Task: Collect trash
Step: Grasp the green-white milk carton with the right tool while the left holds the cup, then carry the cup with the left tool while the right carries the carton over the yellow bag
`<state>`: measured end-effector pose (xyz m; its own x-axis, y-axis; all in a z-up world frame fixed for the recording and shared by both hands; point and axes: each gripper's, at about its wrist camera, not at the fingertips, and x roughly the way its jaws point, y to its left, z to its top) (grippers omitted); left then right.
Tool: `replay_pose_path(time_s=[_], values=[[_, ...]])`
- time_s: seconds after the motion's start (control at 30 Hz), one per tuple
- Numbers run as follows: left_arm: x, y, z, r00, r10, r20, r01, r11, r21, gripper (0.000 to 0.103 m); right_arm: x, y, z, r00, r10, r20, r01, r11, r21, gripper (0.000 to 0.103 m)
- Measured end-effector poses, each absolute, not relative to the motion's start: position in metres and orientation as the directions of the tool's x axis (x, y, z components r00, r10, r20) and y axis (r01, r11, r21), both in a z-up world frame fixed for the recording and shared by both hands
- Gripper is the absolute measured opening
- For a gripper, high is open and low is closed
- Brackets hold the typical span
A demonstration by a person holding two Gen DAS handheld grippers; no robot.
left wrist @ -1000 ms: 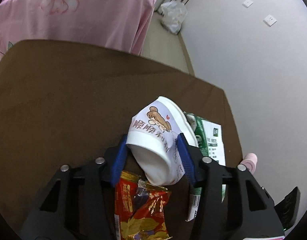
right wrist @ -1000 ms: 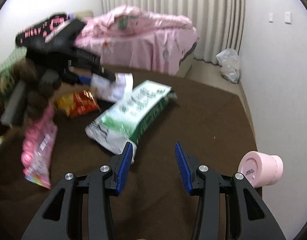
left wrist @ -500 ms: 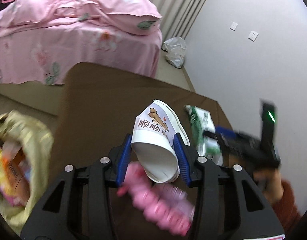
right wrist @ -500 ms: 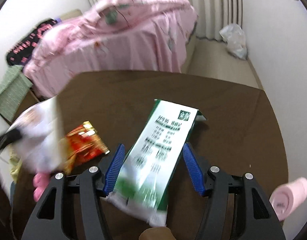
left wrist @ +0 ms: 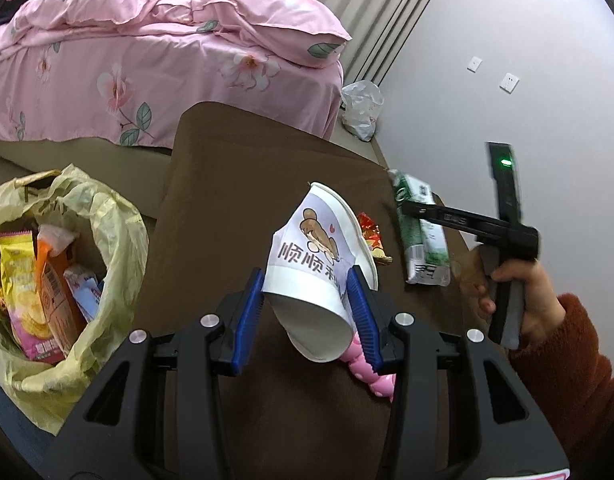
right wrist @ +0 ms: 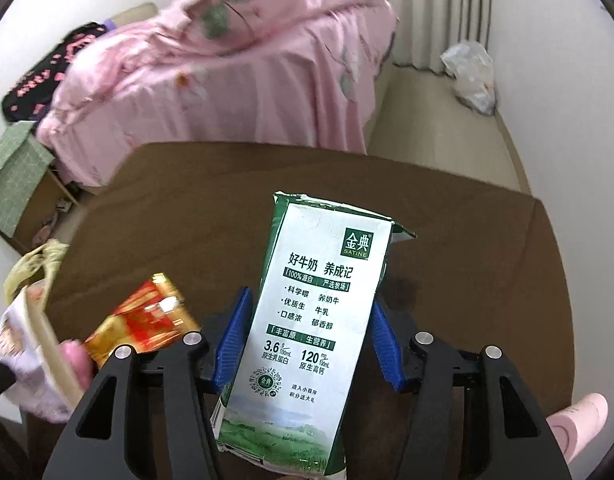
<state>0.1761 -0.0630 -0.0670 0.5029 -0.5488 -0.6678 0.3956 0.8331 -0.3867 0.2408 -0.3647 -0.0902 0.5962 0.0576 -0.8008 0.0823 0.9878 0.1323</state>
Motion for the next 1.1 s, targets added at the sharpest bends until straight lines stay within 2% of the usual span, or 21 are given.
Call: replay_pose_path(time_s=[0.27,0.47,0.63,1.1], values=[[0.161,-0.053,-0.071,0.494,-0.565,-0.661,0.395,0.823,-0.408,0.041,0.171,-0.346,-0.050,0.733,0.086,-0.675,-0.023,0.995,0.101,0.053],[0.150,-0.045,-0.073,0.488,-0.569,-0.662,0.371,0.821,-0.434,0.040,0.122,-0.337,-0.034,0.776,0.070,-0.627,-0.061,0.997,0.037,0.051],[0.140,-0.043,-0.060,0.525,-0.554,-0.646,0.371,0.832,-0.412,0.037,0.097,-0.330,-0.021,0.803,0.082,-0.590,-0.095,0.995,0.009,0.051],[0.100,-0.016,-0.008,0.649,-0.496,-0.577,0.372,0.869,-0.327,0.036,0.059,-0.297,0.020,0.855,0.199,-0.479,-0.205,0.978,0.040,0.051]])
